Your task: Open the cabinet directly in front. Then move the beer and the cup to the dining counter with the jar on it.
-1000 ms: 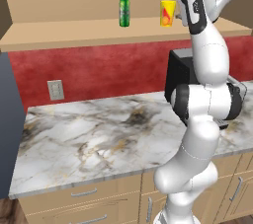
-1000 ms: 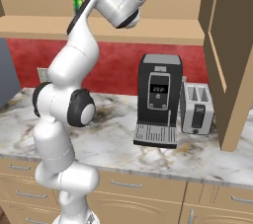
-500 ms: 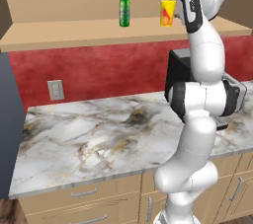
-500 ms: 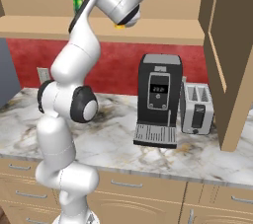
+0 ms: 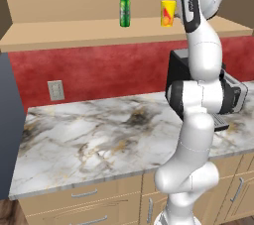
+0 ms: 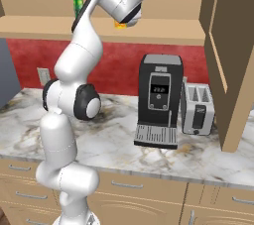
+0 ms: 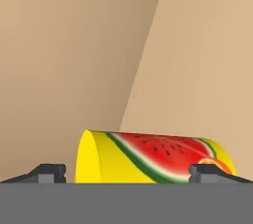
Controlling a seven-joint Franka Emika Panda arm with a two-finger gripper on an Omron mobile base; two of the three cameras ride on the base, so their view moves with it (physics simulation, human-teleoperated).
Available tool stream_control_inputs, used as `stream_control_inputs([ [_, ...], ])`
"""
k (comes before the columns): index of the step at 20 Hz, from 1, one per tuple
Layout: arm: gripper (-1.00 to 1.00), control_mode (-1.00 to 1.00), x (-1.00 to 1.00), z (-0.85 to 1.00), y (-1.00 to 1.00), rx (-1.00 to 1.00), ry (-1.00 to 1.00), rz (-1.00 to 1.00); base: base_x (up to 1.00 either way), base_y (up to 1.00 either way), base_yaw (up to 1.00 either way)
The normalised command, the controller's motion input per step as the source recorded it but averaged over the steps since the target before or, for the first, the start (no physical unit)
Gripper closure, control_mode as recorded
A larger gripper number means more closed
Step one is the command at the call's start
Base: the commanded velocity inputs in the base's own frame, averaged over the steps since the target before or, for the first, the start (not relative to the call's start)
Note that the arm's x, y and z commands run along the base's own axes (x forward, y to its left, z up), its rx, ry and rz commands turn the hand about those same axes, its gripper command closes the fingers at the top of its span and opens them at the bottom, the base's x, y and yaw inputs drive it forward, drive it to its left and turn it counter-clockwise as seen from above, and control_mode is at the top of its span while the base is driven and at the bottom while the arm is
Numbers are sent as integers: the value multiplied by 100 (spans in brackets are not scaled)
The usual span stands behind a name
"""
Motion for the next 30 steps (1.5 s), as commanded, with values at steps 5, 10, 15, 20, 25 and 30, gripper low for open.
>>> stream_control_inputs([
  [5,-100,-100,0,0,0,0,9,0,0,0,0],
  [10,-100,-100,0,0,0,0,8,0,0,0,0],
  [15,-100,-100,0,0,0,0,8,0,0,0,0],
  [20,-100,-100,0,0,0,0,8,0,0,0,0],
  [25,-100,-100,0,0,1,0,6,0,0,0,0],
  [30,100,-100,1,0,13,0,7,0,0,0,0],
])
